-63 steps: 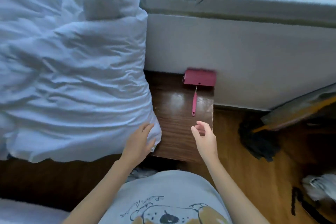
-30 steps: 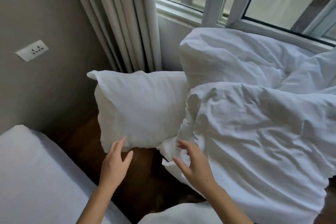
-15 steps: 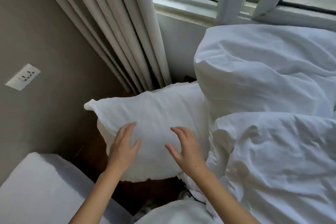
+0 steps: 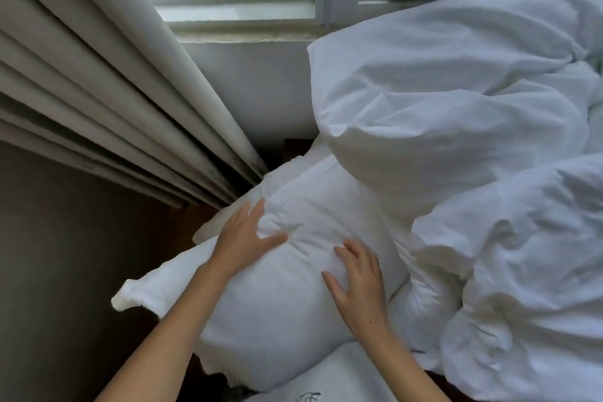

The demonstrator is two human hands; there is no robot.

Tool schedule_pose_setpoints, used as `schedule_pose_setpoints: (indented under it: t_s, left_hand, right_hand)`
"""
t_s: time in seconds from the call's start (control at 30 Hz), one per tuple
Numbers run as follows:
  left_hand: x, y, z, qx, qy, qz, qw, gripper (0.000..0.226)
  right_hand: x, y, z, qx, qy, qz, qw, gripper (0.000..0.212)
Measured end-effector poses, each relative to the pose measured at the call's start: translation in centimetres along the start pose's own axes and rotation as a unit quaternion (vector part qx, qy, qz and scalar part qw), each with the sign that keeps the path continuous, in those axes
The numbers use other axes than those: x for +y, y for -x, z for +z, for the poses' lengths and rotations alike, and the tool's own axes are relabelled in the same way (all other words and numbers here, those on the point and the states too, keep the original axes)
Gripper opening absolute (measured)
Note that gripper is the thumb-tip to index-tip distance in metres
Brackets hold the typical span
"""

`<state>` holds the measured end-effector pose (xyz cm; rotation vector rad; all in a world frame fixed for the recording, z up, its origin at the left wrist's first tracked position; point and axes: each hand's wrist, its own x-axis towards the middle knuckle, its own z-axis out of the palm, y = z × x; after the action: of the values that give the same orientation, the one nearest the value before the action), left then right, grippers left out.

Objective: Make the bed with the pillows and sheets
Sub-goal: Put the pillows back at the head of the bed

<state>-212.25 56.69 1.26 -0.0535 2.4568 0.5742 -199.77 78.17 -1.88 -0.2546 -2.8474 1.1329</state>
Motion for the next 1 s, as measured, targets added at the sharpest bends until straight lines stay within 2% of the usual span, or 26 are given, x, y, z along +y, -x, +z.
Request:
schedule_pose_setpoints:
  t_s: [0.1,0.17,0.23,0.3,0.37,0.47,0.53,0.57,0.63,0.7,0.77,0.87,0.93,1.0]
  left_hand:
    - [-1.4,-2.9,0.2,-0.045,0.016,0.044,0.998,0.115]
    - [-1.8,-4.3,0.2,-0.068,0.024,0.070,0.995,0.112]
    - [-2.0,-5.3,0.2,-0.079,0.019,0.083,0.993,0.108]
    - [-1.8,-5.4,0.1,-0.085,0.006,0.099,0.991,0.108]
    - [-1.6,-5.2,-0.1,-0.081,0.013,0.120,0.989,0.107]
    - [-2.0,-3.8,0.3,-0.068,0.048,0.155,0.985,0.103]
    - [-1.7,-2.9,0.4,-0.044,0.054,0.179,0.981,0.099]
    - [-1.5,-3.2,0.6,-0.033,0.046,0.189,0.980,0.097]
    - [-0.9,-4.6,1.4,-0.027,0.009,0.221,0.975,0.096]
    - [-0.2,-5.8,1.8,-0.060,-0.017,0.254,0.965,0.091]
    - [0.1,-6.9,1.7,-0.098,-0.015,0.262,0.960,0.083]
    - [0.5,-6.4,1.1,-0.101,0.012,0.272,0.957,0.065]
    - [1.1,-5.0,0.4,-0.082,0.055,0.284,0.954,0.046]
    - [2.0,-3.2,-0.7,-0.062,0.081,0.300,0.948,0.021]
  right_hand:
    - [-1.5,1.7,3.4,0.075,0.029,0.087,0.993,0.048]
    - [-3.3,3.4,5.6,0.123,0.022,0.220,0.967,0.060]
    - [-5.2,5.4,7.1,0.149,-0.076,0.407,0.898,0.075]
    - [-6.3,7.1,8.3,0.167,-0.173,0.531,0.812,0.092]
    - [-6.5,7.8,9.4,0.165,-0.237,0.572,0.768,0.104]
    - [-5.2,7.5,10.5,0.171,-0.283,0.597,0.731,0.139]
    - [-3.8,6.3,10.3,0.196,-0.294,0.590,0.726,0.156]
    - [-3.4,5.4,10.0,0.216,-0.292,0.574,0.734,0.156]
    - [-2.4,4.1,9.6,0.261,-0.272,0.551,0.744,0.141]
    - [-1.3,3.6,9.8,0.302,-0.248,0.537,0.748,0.110]
    - [-0.7,3.4,9.5,0.306,-0.227,0.539,0.751,0.080]
    - [-1.2,3.9,8.1,0.320,-0.239,0.513,0.760,0.032]
    - [-2.0,4.2,6.5,0.345,-0.237,0.489,0.766,0.018]
    - [-2.8,4.5,5.3,0.376,-0.226,0.465,0.769,0.018]
